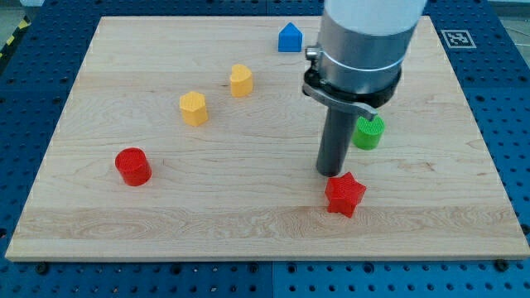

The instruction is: Move the arm to the bottom left corner of the board

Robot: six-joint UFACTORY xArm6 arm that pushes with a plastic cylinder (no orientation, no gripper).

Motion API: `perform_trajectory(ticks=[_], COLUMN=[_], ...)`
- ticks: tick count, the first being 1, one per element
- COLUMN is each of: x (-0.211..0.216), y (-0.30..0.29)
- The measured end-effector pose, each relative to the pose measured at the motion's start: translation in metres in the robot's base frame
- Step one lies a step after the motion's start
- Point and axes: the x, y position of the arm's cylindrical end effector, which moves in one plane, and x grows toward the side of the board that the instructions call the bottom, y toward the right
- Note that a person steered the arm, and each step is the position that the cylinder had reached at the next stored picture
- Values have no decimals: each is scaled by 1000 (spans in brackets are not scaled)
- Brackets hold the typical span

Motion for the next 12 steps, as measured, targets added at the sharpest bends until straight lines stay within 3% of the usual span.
perform_trajectory(ticks=[2, 7, 12], x=[0, 18, 91], y=[-32, -36, -58])
